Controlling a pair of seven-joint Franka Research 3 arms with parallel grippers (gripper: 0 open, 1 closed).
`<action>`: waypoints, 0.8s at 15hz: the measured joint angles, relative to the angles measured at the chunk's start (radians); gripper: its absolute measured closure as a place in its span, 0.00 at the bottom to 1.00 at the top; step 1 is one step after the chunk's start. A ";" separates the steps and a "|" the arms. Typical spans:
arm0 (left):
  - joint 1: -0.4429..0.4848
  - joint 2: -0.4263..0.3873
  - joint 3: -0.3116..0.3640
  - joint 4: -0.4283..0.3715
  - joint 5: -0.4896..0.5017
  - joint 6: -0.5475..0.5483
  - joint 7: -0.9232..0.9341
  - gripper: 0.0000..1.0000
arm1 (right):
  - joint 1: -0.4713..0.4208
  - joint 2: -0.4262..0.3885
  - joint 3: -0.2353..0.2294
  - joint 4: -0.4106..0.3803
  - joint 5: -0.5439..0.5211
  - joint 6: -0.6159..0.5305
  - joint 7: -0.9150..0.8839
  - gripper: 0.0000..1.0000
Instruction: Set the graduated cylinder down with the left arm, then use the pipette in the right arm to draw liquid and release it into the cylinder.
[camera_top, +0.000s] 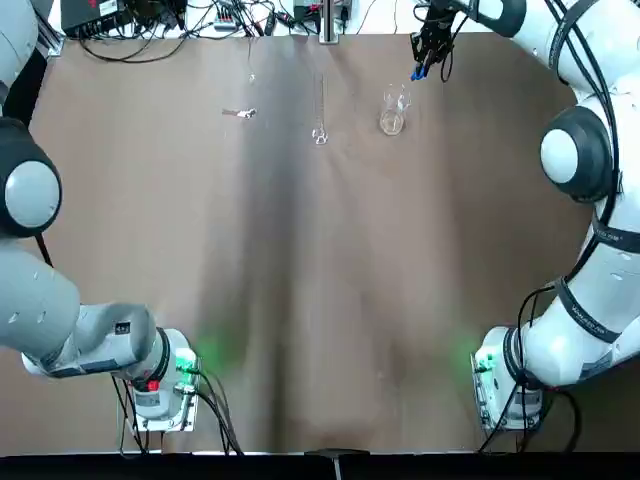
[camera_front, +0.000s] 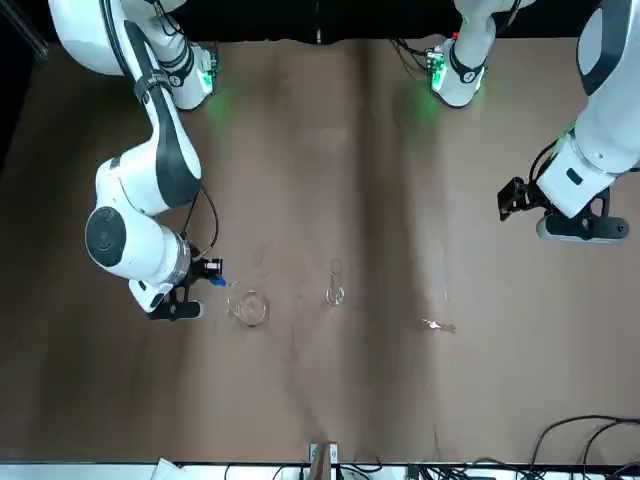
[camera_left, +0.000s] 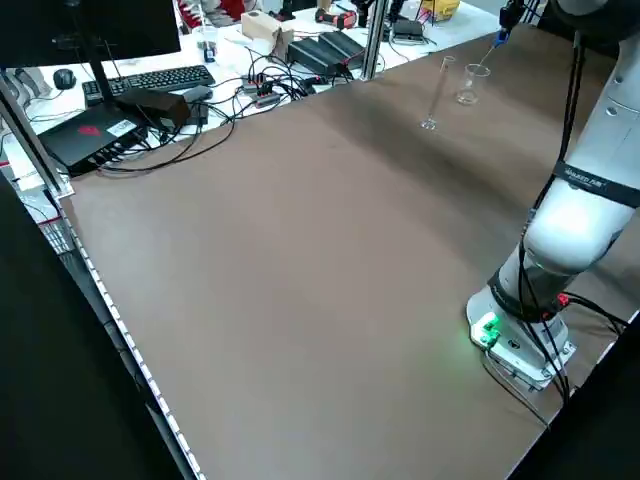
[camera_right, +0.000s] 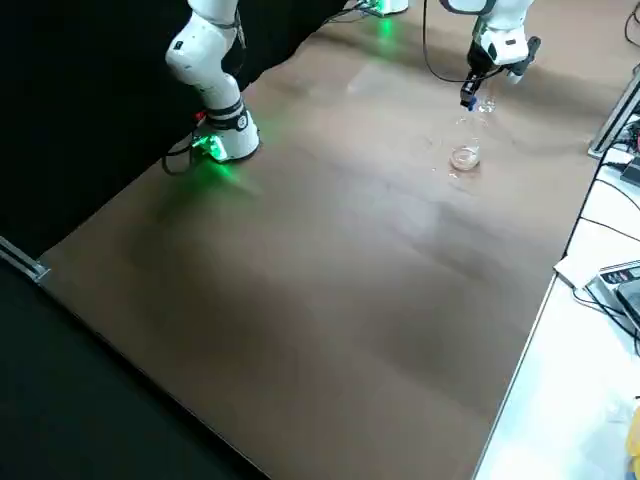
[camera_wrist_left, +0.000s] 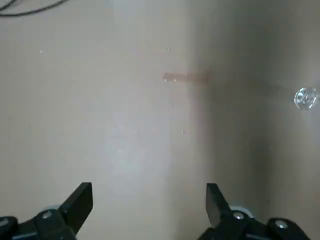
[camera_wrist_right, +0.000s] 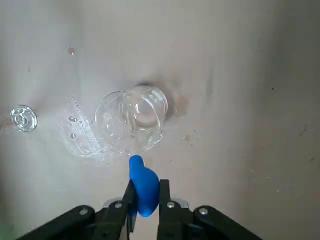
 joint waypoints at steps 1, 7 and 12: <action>0.000 0.000 -0.002 0.000 0.000 -0.011 0.000 0.00 | 0.000 0.000 0.000 0.000 0.000 0.000 0.000 0.78; 0.001 -0.001 -0.002 0.004 0.009 -0.025 0.000 0.00 | 0.000 0.000 0.000 0.000 -0.002 0.002 -0.001 0.63; 0.002 -0.003 -0.002 0.007 0.010 -0.042 0.000 0.00 | 0.000 0.000 -0.002 0.000 -0.003 0.002 -0.002 0.61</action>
